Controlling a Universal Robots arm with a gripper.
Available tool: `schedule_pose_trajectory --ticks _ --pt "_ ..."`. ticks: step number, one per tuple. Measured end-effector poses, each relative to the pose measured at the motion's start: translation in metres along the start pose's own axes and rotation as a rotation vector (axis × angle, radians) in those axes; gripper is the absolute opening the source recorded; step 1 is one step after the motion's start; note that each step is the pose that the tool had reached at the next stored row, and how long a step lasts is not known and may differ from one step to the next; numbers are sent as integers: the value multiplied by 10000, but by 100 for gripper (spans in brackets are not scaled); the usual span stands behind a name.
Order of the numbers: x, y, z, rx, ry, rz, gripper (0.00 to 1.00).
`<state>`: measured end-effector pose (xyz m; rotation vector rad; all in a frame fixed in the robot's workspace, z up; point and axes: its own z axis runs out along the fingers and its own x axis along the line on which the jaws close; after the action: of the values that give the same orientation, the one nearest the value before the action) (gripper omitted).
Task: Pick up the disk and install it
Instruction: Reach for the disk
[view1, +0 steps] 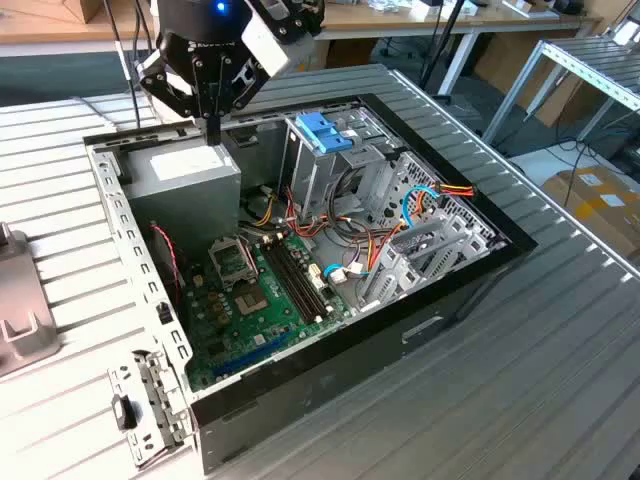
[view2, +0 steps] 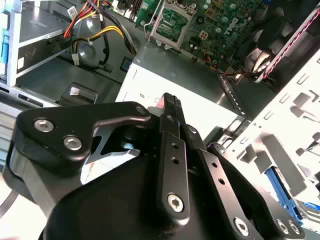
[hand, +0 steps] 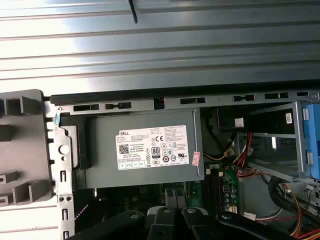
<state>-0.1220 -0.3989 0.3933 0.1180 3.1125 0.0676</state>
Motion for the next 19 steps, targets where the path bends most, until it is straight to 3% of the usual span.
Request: schedule_pose_trajectory --ticks 19 --pt "56 -4 -1 -1 0 0 11"
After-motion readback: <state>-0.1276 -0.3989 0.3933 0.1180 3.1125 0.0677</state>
